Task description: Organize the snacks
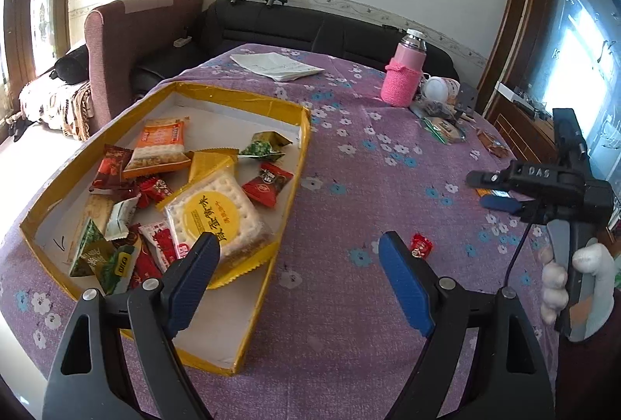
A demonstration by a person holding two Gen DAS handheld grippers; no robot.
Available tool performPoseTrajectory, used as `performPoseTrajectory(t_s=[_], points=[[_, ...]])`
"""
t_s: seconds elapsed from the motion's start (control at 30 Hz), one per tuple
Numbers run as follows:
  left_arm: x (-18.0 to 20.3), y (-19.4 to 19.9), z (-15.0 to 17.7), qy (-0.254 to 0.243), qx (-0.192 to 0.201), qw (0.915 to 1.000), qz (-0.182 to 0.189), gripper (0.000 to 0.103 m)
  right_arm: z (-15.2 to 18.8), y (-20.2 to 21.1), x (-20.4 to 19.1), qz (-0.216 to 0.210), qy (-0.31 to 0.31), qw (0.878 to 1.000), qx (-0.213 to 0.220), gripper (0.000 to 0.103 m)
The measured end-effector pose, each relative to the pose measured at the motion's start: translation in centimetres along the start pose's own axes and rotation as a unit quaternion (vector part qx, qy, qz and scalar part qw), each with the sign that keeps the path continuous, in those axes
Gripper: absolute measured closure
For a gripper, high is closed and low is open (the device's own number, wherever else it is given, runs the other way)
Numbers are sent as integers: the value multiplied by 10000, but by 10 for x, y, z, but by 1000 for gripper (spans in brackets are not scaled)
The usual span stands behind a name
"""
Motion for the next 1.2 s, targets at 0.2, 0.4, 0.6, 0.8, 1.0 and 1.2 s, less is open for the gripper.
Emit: performPoseTrajectory(t_s=[0.2, 0.4, 0.6, 0.8, 1.0, 1.2], points=[[20, -7, 5, -97, -134, 9997, 199, 18, -27, 34, 124, 646, -1578, 9841, 505, 28], [36, -14, 11, -262, -300, 9987, 316, 18, -54, 10, 168, 968, -2302, 9673, 452, 28], [57, -27, 11, -634, -470, 9956, 512, 18, -82, -16, 161, 1453, -2136, 9656, 288, 20], [88, -60, 13, -1312, -759, 9867, 590, 19, -87, -51, 139, 2719, -634, 9601, -152, 15], [120, -90, 27, -2126, -1178, 9659, 894, 22, -70, -40, 133, 2591, -190, 9657, -11, 30], [128, -104, 34, -2378, -1356, 9560, 1052, 83, -43, -20, 129, 2187, -245, 9754, 91, 31]])
Point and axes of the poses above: each gripper's, at about its wrist camera, not at the fingertips, and y roughly against the way its jaws point, x to its right, z to its underside, the point moved 8 cm from there along -y, roughly the way its jaws point, and after that the axes turned 1 degree about z, right-handed, at the moved point
